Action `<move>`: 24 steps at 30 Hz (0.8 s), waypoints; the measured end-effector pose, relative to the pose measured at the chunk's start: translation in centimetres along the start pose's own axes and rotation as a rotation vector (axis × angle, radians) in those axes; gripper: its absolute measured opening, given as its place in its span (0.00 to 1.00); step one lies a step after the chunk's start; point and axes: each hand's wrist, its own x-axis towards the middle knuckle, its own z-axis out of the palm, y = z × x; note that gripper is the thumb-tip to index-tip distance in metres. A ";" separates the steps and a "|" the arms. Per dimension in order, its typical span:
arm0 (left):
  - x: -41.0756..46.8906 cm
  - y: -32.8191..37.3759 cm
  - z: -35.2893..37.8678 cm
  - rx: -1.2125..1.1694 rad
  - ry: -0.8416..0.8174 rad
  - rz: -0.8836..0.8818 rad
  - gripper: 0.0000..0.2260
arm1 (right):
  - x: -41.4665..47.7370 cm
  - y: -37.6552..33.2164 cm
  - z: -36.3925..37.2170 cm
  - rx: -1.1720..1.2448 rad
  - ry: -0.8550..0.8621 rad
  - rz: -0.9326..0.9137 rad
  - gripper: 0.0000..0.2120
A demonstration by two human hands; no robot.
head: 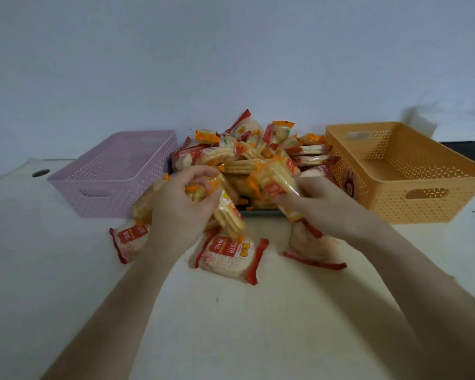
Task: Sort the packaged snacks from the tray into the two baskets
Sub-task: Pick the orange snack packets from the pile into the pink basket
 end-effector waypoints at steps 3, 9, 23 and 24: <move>0.7 -0.8 -1.7 0.108 0.013 -0.045 0.11 | 0.4 -0.2 2.7 -0.185 -0.119 -0.048 0.12; 1.2 -3.2 -2.3 0.390 0.003 -0.131 0.14 | 3.2 -1.1 5.9 -0.026 -0.023 -0.013 0.12; 0.8 -3.3 -0.4 -0.435 0.083 -0.325 0.12 | 6.2 -1.5 8.1 0.476 -0.293 0.133 0.25; 0.7 -2.8 -0.2 -0.500 0.112 -0.336 0.13 | 5.9 -2.0 8.1 0.513 -0.316 0.135 0.22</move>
